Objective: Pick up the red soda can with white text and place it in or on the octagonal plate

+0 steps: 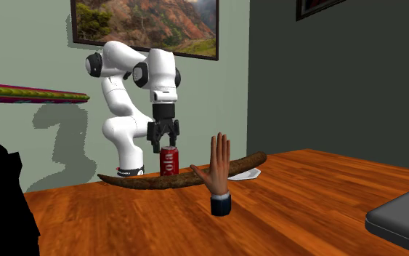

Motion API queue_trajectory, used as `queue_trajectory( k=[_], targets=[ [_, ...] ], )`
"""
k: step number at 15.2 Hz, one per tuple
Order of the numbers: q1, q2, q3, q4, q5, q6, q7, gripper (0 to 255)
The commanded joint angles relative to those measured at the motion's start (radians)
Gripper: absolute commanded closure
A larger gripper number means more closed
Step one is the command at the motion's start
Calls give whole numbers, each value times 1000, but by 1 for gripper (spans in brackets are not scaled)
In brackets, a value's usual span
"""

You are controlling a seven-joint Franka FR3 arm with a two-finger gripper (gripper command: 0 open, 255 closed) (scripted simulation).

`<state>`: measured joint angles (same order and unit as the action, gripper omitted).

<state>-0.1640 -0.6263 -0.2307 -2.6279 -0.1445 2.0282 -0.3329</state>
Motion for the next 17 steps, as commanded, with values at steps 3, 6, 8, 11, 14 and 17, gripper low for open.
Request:
queue_trajectory(
  k=[3,6,8,11,14,17],
  targets=[
    [-2,14,-6,-28,-4,43,-1,0],
    [-2,14,-6,-28,-4,43,-1,0],
    [-2,14,-6,-28,-4,43,-1,0],
    [-2,14,-6,-28,-4,43,-1,255],
    [-1,15,-6,-27,-4,43,-1,255],
    [-1,15,-6,-27,-4,43,-1,255]
  ],
)
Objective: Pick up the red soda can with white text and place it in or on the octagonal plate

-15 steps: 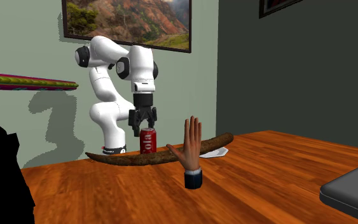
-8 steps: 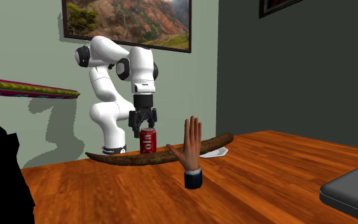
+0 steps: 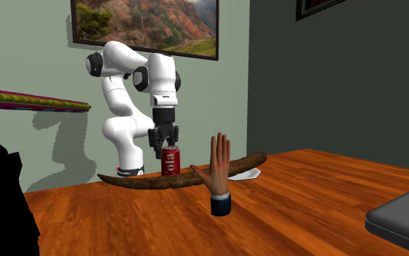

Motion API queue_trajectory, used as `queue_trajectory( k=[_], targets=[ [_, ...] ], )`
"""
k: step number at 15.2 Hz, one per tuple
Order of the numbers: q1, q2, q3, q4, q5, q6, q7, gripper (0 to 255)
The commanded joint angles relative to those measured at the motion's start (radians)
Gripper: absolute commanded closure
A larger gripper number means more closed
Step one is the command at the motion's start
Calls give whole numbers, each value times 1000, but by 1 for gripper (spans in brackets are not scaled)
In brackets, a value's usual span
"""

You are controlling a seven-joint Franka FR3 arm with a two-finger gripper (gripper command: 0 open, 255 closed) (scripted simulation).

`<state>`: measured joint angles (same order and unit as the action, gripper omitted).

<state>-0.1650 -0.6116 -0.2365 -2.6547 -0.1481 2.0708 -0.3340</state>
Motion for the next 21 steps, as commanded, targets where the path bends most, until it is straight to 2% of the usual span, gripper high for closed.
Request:
queue_trajectory(
  k=[1,3,19,21],
  targets=[
    [0,0,0,0,0,0,0,255],
    [-1,0,0,-1,-1,0,0,255],
    [7,-49,27,183,20,-232,-2,255],
    [19,-30,43,200,33,-231,18,255]
  ],
)
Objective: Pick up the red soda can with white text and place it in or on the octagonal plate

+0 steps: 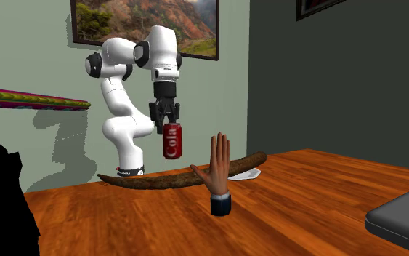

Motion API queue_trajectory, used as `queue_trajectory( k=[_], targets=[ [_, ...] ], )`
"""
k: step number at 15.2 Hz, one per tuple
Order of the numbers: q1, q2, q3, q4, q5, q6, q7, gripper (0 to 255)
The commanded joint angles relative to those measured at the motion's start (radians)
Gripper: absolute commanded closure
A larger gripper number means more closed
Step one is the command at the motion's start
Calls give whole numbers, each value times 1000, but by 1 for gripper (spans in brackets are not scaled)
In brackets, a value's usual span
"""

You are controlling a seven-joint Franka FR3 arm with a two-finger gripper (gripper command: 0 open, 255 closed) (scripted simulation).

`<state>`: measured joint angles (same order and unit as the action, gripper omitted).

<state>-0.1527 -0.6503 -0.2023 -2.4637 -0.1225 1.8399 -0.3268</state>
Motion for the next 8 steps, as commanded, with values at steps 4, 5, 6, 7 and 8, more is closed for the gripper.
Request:
queue_trajectory(
  k=[4,5,6,7,8],
  targets=[
    [51,93,72,81,53,8,89,255],
    [61,116,87,102,63,9,108,255],
    [71,139,101,124,72,10,127,255],
    [80,163,115,147,81,10,145,255],
    [89,188,129,171,89,11,163,255]
  ],
)
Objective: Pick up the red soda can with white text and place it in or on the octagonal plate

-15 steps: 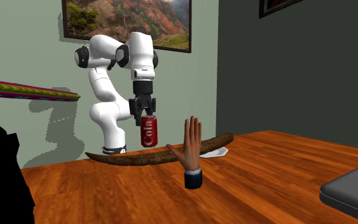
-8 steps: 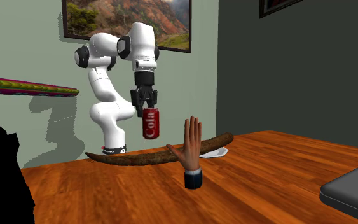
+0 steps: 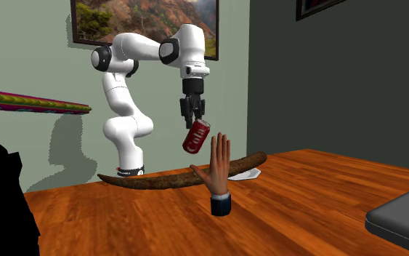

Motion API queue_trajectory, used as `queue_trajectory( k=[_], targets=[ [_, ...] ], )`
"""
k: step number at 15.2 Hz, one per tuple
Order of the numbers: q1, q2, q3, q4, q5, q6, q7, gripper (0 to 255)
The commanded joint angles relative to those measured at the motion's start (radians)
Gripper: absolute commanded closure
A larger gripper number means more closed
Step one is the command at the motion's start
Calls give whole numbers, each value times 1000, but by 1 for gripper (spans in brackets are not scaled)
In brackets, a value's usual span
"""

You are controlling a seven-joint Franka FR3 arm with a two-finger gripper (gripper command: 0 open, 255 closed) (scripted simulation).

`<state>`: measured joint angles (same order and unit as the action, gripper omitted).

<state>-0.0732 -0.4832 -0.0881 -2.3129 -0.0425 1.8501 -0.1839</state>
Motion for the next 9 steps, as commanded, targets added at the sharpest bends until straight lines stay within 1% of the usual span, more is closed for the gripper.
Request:
queue_trajectory(
  k=[1,8,9],
  targets=[
    [18,46,29,45,16,0,39,255],
    [69,235,113,252,46,-18,160,255],
    [81,288,133,315,48,-28,191,255]
  ],
)
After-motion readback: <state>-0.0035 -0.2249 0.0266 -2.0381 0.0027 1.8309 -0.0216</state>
